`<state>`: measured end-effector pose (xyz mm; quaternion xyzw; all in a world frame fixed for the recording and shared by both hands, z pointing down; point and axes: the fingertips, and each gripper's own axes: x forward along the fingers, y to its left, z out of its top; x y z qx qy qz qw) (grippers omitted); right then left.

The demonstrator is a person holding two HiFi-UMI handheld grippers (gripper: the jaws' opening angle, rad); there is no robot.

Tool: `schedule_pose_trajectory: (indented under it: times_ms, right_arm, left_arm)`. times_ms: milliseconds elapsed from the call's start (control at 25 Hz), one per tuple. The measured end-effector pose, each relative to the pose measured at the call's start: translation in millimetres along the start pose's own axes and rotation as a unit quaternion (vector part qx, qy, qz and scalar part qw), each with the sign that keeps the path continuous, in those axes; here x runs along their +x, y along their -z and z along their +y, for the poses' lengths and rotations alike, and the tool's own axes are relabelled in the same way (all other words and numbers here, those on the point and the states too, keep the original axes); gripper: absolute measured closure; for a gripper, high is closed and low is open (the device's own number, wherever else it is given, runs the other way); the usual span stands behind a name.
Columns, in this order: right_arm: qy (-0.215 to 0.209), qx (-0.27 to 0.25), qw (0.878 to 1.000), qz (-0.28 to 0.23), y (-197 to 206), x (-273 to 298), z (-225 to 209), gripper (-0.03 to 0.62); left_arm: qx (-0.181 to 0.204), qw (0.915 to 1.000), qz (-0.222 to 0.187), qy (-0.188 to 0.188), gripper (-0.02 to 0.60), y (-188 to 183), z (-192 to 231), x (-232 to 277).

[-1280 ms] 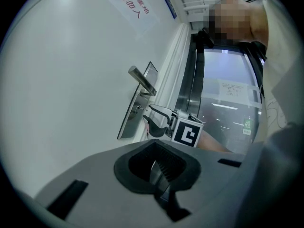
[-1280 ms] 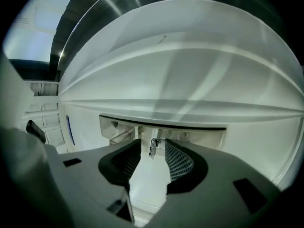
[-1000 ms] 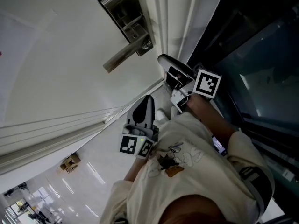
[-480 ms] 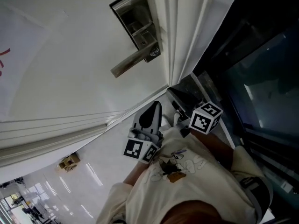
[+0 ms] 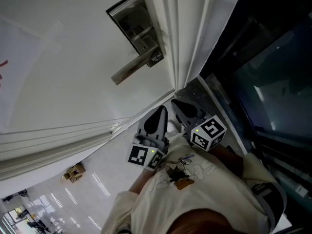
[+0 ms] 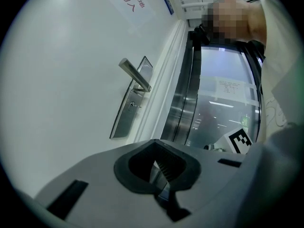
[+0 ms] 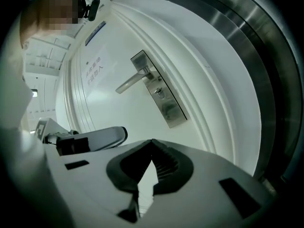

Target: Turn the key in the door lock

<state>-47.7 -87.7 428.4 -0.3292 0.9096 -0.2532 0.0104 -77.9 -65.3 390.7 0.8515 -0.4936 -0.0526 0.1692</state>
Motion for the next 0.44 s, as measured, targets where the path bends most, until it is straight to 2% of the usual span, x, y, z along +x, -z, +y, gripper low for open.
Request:
schedule_pose_trajectory:
  times_ms: [440]
  right_arm:
    - [0.001, -0.010, 1.000, -0.009, -6.1, 3.5, 0.9, 0.588]
  left_arm:
    - [-0.001, 1.0000, -0.001, -0.001, 0.579, 0.3, 3.7, -1.0]
